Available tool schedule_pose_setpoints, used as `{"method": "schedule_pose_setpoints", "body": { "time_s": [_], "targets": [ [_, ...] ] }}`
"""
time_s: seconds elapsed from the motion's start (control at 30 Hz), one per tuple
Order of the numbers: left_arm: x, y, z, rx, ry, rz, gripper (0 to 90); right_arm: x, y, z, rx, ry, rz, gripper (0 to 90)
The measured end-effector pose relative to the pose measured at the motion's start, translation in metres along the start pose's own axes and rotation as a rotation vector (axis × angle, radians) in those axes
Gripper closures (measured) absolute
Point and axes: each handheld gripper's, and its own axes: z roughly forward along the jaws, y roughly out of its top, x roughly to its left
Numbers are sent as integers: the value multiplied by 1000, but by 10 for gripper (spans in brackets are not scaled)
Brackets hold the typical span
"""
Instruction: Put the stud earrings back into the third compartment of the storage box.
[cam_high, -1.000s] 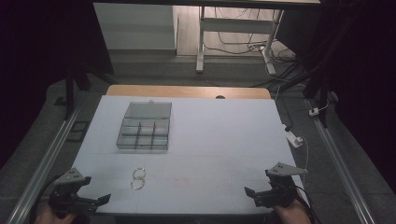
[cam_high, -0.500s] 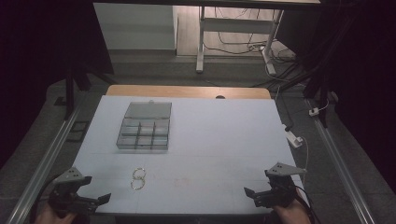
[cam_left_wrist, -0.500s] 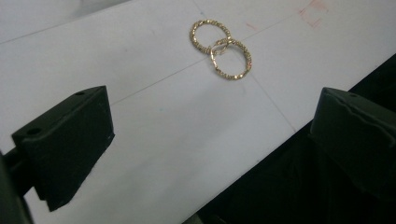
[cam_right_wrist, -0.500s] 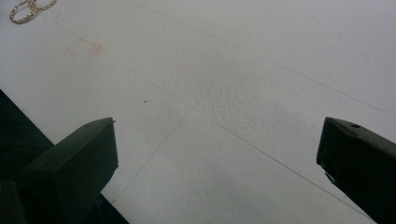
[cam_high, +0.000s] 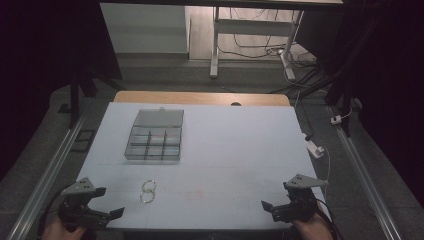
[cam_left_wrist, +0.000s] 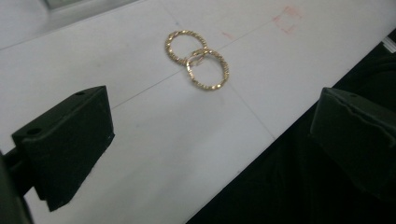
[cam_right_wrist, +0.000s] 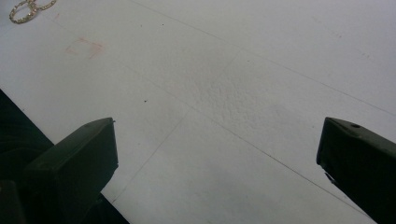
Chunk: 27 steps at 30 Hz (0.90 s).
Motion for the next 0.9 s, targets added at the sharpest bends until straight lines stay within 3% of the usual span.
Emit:
{"method": "schedule_pose_setpoints", "body": {
  "time_s": [0.1,0.27,0.4,0.53,0.73,0.9],
  "targets": [
    [-2,3,4,-5,-37,16,0,0,0,0,2,2,0,0],
    [-7,10,13,-28,-81,81,0,0,0,0,5,3,-1,0],
    [-11,14,19,-28,-87,100,0,0,0,1,13,2,-4,0],
    [-16,20,30,4,-85,112,0,1,0,1,14,4,-6,0],
    [-22,28,46,12,-70,102,0,0,0,1,16,8,-10,0],
    [-28,32,64,88,-72,125,0,0,1,2,20,10,-12,0]
  ]
}}
